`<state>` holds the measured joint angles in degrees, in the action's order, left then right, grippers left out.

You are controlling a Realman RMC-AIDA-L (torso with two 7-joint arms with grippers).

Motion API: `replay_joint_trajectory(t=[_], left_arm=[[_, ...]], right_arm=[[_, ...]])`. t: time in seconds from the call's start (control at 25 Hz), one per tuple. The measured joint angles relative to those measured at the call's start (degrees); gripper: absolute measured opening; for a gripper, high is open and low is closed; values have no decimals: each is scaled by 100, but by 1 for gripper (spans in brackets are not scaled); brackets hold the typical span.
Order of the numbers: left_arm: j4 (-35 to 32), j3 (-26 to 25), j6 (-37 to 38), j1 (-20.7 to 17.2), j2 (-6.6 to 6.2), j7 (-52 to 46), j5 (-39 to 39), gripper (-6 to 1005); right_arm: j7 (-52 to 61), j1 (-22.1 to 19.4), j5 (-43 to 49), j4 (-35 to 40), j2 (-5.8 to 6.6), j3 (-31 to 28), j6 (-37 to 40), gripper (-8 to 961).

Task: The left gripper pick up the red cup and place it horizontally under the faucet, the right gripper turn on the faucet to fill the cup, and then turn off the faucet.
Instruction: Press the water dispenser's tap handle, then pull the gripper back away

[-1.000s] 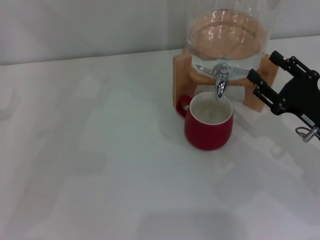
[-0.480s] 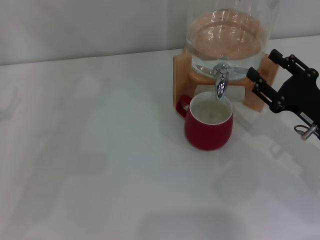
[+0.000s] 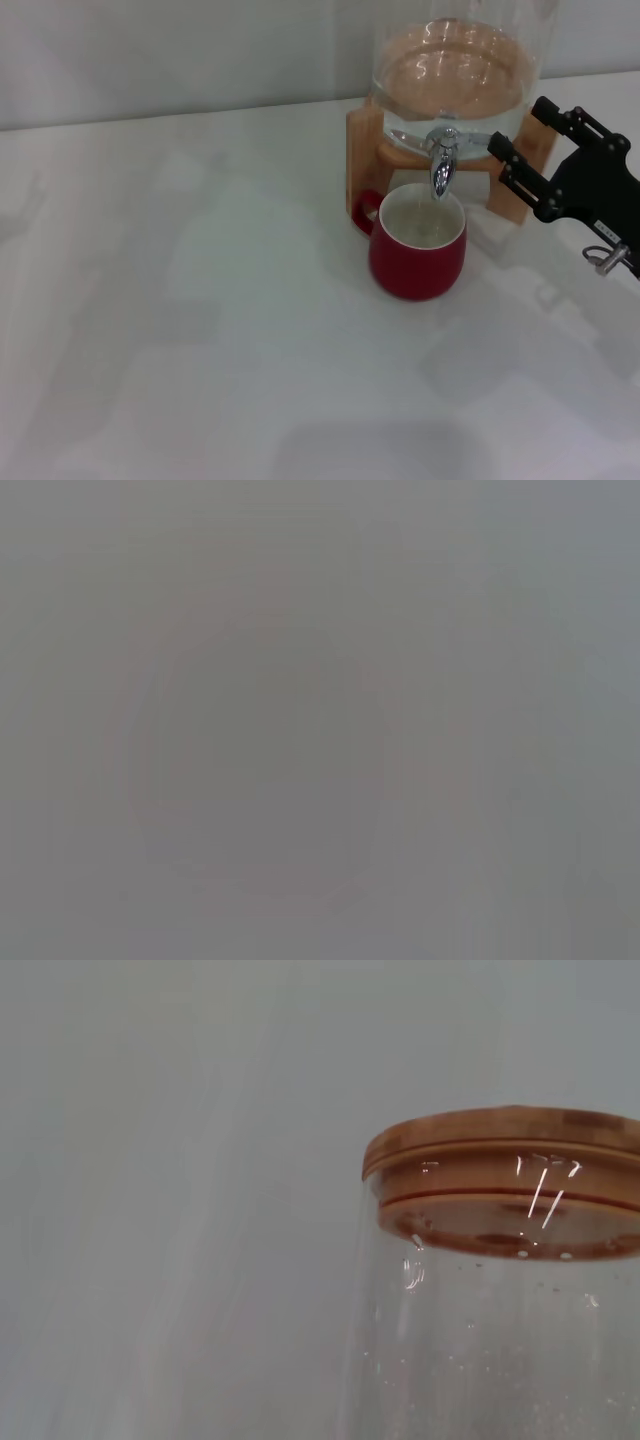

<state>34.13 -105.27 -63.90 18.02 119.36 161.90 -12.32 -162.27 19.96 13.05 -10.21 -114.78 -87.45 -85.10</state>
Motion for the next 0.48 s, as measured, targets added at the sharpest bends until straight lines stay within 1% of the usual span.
replay_joint_trajectory(t=[0.48], left_arm=[[7, -7, 0, 0, 0, 0, -68, 888]], right_arm=[[-69, 41, -21, -10, 0, -9, 156, 617]])
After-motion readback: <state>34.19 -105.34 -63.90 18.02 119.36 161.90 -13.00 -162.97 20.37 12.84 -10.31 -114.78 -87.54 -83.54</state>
